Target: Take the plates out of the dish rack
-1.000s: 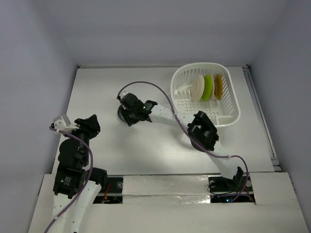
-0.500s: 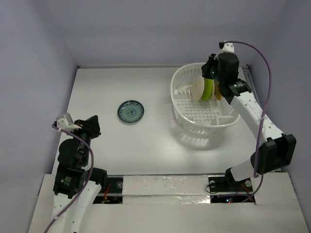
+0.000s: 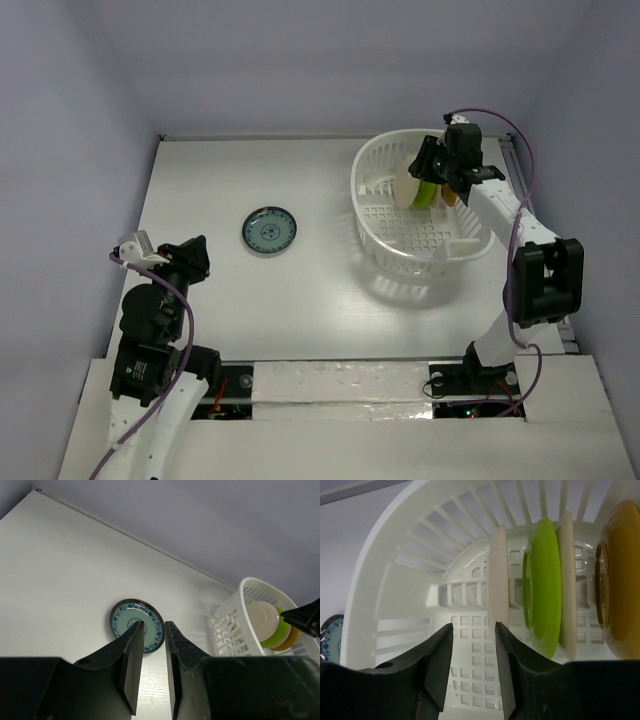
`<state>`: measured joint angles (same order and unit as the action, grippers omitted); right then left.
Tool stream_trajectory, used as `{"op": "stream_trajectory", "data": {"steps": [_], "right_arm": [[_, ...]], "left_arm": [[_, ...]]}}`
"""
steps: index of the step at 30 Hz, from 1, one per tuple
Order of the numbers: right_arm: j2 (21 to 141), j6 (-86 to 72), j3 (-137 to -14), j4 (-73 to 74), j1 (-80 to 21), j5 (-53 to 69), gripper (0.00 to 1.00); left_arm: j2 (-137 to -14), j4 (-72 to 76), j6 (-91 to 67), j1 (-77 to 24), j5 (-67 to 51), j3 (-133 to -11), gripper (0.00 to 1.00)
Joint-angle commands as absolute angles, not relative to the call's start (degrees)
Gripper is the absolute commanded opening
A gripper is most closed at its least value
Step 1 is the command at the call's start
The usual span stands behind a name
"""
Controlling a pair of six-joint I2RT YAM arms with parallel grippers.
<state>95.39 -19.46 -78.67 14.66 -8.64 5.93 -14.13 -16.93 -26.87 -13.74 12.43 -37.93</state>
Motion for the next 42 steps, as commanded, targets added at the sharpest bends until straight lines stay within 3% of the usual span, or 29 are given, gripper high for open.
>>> {"op": "stream_trajectory", "data": {"steps": [1,15,18,25,28,42], "right_arm": [[95.5,-19.0,-80.9,13.5,-7.5,6.8,0.45],[101.0,-19.0,-82.7,13.9,-7.5,9.0,0.45],[101.3,-19.0,-83.1,12.6,-7.5,10.2,0.39],[99.7,-18.0,-84.0,12.0,-7.5,11.3,0.09],[99.2,-17.6,-84.8,13.0,-7.5,11.3,0.03],[90.6,-16.8,-89.3,17.1,-7.5,13.3,0.00]], "left_arm": [[-15.1,-14.2,-26.2,-13.4,11.9,-37.5,0.21],[-15.4,-14.2,-26.2,-13.4,11.9,-37.5,0.22],[-15.3,-14.2,-26.3,-13.4,11.9,-37.5,0.22],[-15.2,-14.1,-26.3,-13.4,11.7,-37.5,0.23],[-15.1,-14.1,-26.4,-13.4,11.6,-37.5,0.24],[-14.6,-14.1,-26.4,-13.4,11.6,-37.4,0.25]]}}
